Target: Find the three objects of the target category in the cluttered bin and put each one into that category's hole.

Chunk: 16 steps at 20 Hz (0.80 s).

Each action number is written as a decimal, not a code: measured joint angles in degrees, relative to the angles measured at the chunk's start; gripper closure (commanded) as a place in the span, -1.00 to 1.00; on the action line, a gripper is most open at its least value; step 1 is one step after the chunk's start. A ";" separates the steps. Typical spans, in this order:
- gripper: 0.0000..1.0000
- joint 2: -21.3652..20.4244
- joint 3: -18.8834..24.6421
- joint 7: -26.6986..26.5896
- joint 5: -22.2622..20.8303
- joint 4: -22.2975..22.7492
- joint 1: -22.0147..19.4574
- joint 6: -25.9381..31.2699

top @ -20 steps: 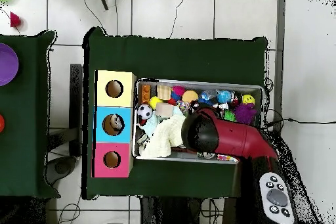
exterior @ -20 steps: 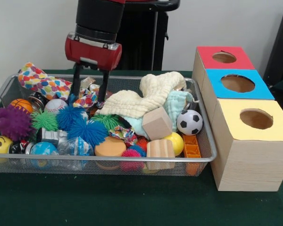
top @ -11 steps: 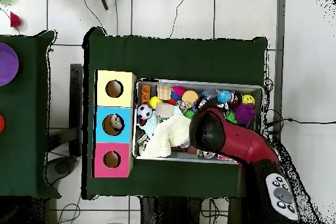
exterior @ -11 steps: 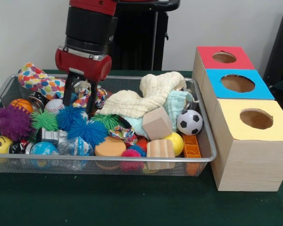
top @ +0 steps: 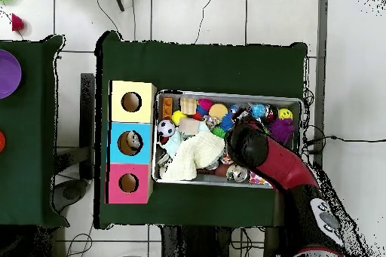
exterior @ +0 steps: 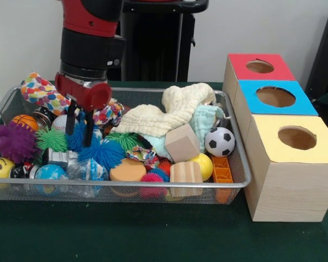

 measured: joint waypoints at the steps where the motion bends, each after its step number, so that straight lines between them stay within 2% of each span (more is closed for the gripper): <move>1: -1.00 0.41 -0.31 0.84 1.45 0.03 0.24 0.01; 7: -1.00 1.10 -0.59 3.99 5.87 1.35 1.22 0.00; 16: -1.00 1.94 -0.39 5.06 6.52 4.32 1.06 -0.25</move>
